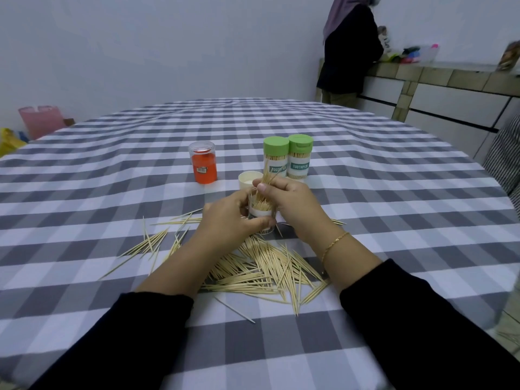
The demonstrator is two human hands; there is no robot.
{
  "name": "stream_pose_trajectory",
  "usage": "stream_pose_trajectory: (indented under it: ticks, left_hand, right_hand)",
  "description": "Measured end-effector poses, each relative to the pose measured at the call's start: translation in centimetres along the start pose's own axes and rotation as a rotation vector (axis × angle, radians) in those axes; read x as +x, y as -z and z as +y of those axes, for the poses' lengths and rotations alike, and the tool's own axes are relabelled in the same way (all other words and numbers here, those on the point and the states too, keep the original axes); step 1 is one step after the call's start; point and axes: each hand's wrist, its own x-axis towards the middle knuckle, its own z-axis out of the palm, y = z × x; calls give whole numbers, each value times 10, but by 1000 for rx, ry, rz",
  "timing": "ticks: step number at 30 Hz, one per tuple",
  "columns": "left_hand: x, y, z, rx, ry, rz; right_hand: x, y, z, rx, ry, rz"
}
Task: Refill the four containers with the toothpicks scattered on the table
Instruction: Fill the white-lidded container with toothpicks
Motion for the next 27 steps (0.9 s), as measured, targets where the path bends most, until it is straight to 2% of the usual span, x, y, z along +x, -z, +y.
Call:
stream_pose_trajectory:
  ticks: [6,13,17,21,27]
  left_hand:
    - [1,-1,-2,-12,2,-1]
    - [0,0,0,-1,6,-6]
    - [0,0,2,-9,-2,-10]
    - [-2,-1,3,5,-17,-30]
    - [-3,0,5,0,1,-20]
  right_hand:
    - [1,1,0,-8,-18,29]
    - [1,0,-1,-56,-29,138]
    - [3,-2,-2,-55,-96,105]
    - [2,-1,-5,-84,-63,15]
    - [0,4,-11,-25,-9,74]
